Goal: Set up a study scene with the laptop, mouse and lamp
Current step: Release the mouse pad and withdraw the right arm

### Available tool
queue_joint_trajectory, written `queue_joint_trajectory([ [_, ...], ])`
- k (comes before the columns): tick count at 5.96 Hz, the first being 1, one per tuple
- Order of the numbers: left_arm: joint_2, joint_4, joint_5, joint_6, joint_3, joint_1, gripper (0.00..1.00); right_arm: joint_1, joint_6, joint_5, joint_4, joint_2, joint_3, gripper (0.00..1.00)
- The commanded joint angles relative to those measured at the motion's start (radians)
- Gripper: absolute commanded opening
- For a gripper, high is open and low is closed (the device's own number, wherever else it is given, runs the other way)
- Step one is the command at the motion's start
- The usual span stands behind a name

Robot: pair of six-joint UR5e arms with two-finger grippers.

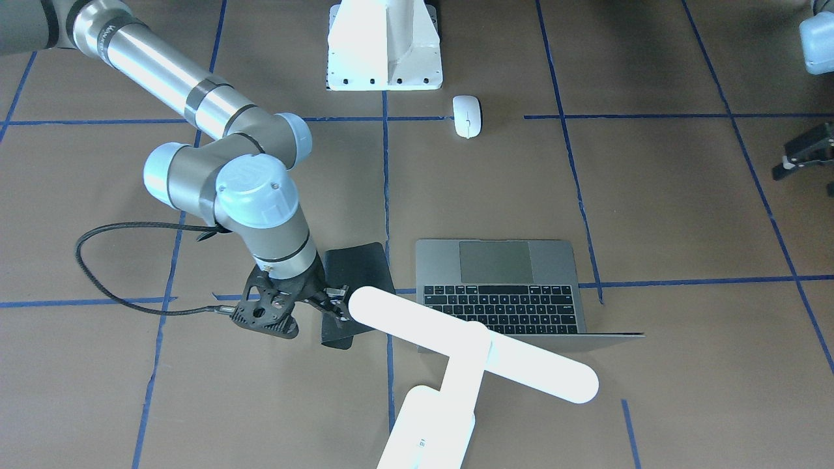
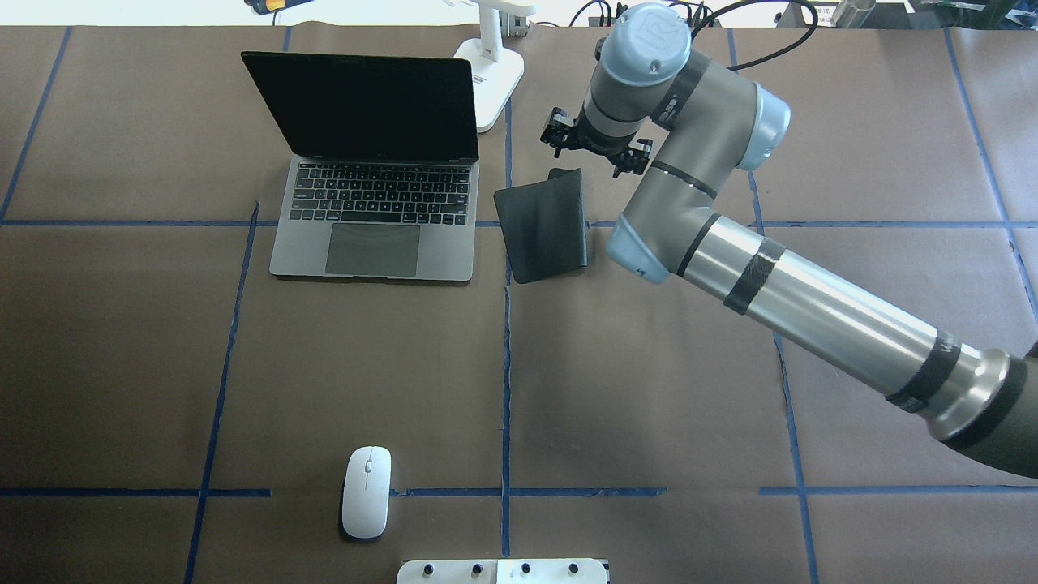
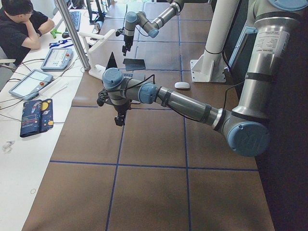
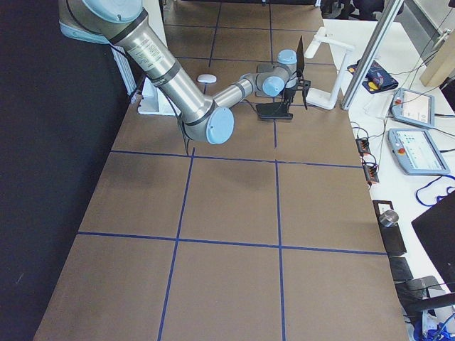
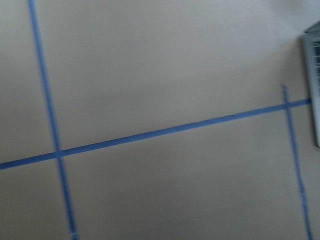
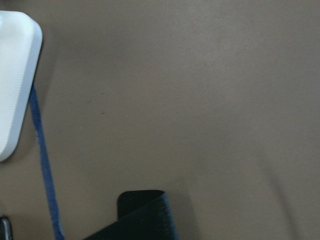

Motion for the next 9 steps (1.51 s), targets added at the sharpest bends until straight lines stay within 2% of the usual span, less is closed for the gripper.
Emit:
queue_joint_trajectory([
  [1,-0.001,-0.076,0.019,-0.172,-0.078,0.152,1.0,0.1,-0.28,0.118,-0.17,-0.111,0.154,1.0],
  [2,0.001,-0.167,0.194,-0.415,-0.141,0.296,1.0,0.155,-0.432,0.142,-0.29,-0.195,0.282,1.0],
  [3,0.008,-0.267,0.293,-0.603,-0.174,0.428,1.0,0.209,-0.586,0.146,-0.359,-0.309,0.411,1.0],
  [4,0.008,-0.392,0.358,-0.801,-0.176,0.529,1.0,0.276,-0.796,0.189,-0.445,-0.421,0.519,1.0],
  [5,0.01,-0.457,0.512,-0.976,-0.203,0.681,1.0,0.373,-1.008,0.233,-0.499,-0.549,0.608,1.0],
  [6,0.008,-0.456,0.688,-1.113,-0.234,0.855,1.0,0.492,-1.23,0.276,-0.502,-0.695,0.659,1.0],
  [7,0.01,-0.452,0.818,-1.195,-0.248,0.992,1.0,0.622,-1.468,0.316,-0.504,-0.804,0.664,1.0],
  [8,0.01,-0.437,0.937,-1.278,-0.248,1.121,1.0,0.724,-1.614,0.32,-0.504,-0.904,0.665,1.0],
  [9,0.001,-0.321,0.969,-1.335,-0.287,1.189,1.0,0.767,-1.646,0.318,-0.495,-0.993,0.666,1.0],
])
